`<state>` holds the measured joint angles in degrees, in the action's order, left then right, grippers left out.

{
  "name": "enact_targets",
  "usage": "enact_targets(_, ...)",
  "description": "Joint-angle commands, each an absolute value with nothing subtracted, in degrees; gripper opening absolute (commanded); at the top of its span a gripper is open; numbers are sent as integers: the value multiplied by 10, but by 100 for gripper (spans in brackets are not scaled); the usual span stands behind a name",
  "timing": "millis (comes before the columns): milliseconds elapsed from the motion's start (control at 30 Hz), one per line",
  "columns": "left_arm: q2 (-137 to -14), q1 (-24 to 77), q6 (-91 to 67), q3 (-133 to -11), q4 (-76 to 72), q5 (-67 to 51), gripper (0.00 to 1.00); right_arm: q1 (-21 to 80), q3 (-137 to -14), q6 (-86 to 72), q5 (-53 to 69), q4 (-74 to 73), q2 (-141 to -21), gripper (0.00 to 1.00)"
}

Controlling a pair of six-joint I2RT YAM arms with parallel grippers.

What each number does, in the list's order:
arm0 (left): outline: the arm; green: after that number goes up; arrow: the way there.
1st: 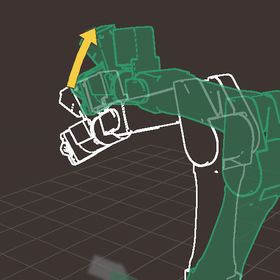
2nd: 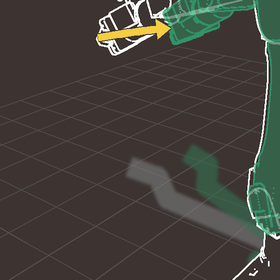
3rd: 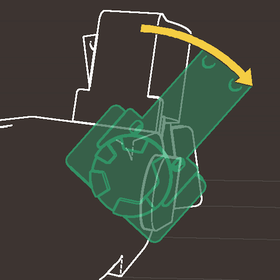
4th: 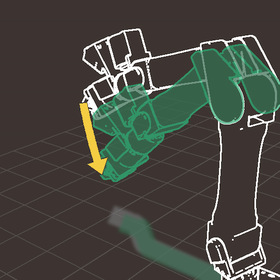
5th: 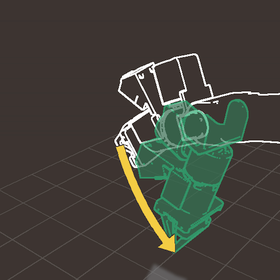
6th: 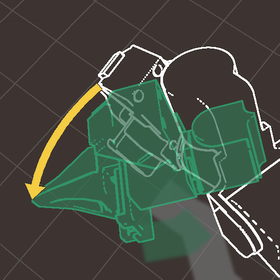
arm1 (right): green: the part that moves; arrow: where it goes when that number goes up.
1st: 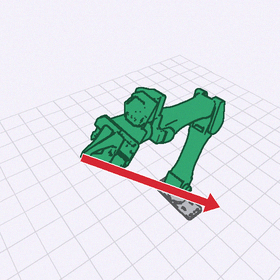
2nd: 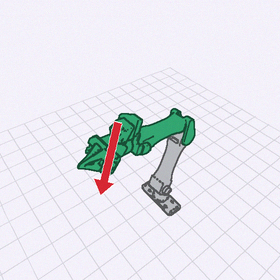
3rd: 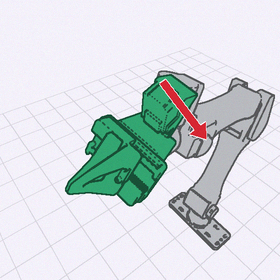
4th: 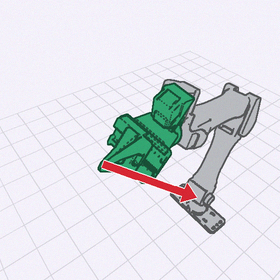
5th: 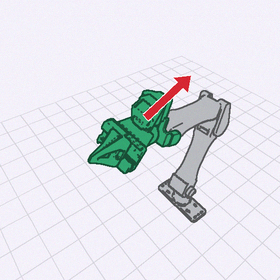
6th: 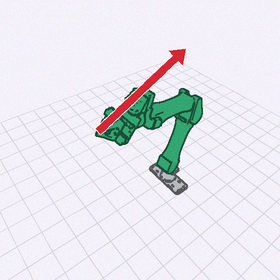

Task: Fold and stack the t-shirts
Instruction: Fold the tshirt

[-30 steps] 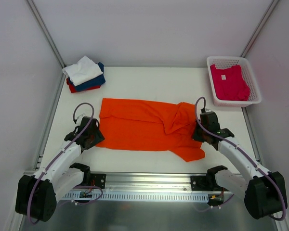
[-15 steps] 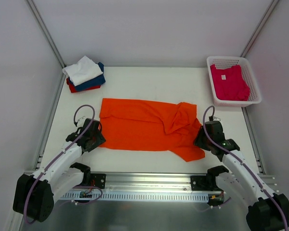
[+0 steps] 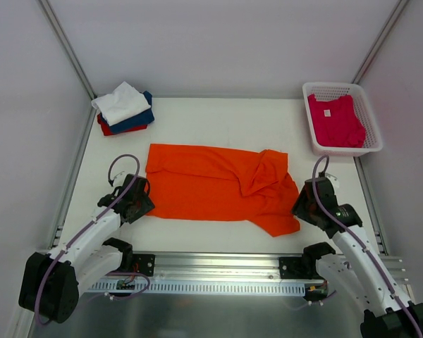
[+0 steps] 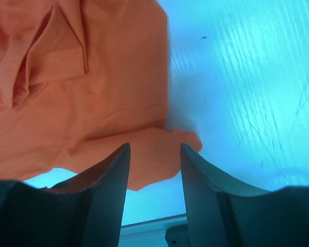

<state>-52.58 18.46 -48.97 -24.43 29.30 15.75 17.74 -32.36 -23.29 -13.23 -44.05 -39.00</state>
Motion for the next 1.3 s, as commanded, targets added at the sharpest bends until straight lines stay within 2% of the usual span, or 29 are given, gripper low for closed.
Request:
enact_targets(0, -533, 192, -496, -245, 287, 175, 53, 182, -342, -266, -130, -515, -376, 47)
enact_targets(567, -562, 191, -485, -249, 263, 168, 52, 250, -231, -388, -124, -510, -280, 46)
enact_targets(967, -559, 191, -482, -246, 261, 165, 52, 258, -194, -392, -146, -463, -299, 48)
enact_targets(1033, -558, 192, -481, -247, 261, 165, 52, 258, -197, -391, -155, -462, -294, 44)
enact_targets(1067, -557, 192, -481, -247, 260, 164, 52, 258, -197, -389, -157, -459, -293, 38)
enact_targets(1100, -558, 191, -480, -247, 260, 165, 52, 258, -195, -388, -156, -455, -291, 37)
enact_targets(1267, -563, 192, -478, -249, 256, 161, 51, 259, -195, -382, -152, -446, -294, 15)
